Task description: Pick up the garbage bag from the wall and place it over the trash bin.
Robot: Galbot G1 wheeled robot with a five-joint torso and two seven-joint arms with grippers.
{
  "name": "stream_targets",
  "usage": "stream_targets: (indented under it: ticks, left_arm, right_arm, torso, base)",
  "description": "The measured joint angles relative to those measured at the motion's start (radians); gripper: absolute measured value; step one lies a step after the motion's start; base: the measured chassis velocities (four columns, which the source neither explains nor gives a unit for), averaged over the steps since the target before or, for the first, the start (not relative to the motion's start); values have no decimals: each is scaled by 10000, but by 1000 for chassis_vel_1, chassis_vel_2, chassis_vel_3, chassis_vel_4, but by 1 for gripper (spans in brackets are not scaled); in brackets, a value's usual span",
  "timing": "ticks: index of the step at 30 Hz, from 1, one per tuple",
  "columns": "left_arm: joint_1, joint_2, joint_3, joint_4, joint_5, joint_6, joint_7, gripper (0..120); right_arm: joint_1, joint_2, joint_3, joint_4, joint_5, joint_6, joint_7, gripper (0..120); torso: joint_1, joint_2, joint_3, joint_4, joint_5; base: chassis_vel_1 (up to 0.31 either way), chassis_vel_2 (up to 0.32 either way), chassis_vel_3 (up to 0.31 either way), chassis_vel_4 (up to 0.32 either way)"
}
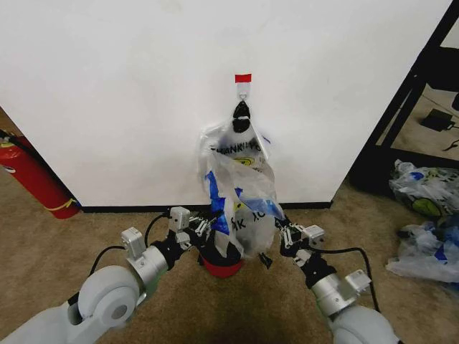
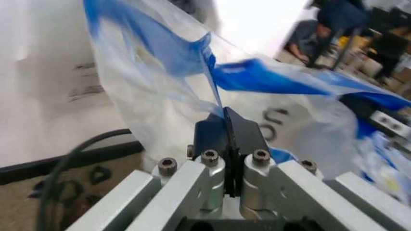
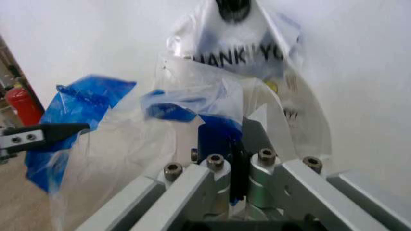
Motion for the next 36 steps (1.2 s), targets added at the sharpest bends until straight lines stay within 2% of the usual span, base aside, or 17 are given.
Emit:
stream_targets:
  ticks: [1, 6, 16, 20, 27, 32, 36]
  left_arm:
    - [-187, -250, 47, 324, 5, -22, -6, 0]
    - [-685, -672, 130, 855, -25, -48, -39, 0]
    - [-1410, -703, 190, 1678, -214, -126, -7, 0]
    - [-1509, -662, 203, 1767, -288, -131, 11, 0]
    - [-749, -551, 185, 1740, -135, -217, 23, 0]
    - [-421, -776, 251, 1795, 100, -259, -166, 0]
    - [29, -801, 219, 1507, 215, -217, -331, 0]
  right_arm:
    - [297, 191, -144, -261, 64, 6, -12, 0]
    - [1193, 571, -452, -788, 538, -28, -21, 0]
    - [2269, 1041, -826, -1459, 1679, -233, 210, 0]
    - [2274, 1177, -972, -1583, 1753, -281, 254, 0]
    - [1694, 1416, -1343, -1887, 1289, -179, 199, 0]
    - [1191, 1307, -1222, -1937, 1093, -170, 345, 0]
    - [548, 1035, -954, -1491, 1040, -324, 644, 0]
  torso:
    - [0, -2, 0, -1, -2]
    - [0, -2, 0, -4, 0]
    - [0, -2, 0, -3, 0]
    - [1, -2, 0, -4, -2]
    - [0, -1, -1, 0, 1]
    - [0, -1, -1, -3, 2]
    - [0, 1, -2, -6, 2]
  base:
    - [0, 0, 0, 0]
    - [0, 0, 0, 0]
    - [0, 0, 0, 0]
    - [0, 0, 0, 0]
    - [0, 0, 0, 0]
    - [0, 0, 0, 0]
    - [0, 0, 0, 0]
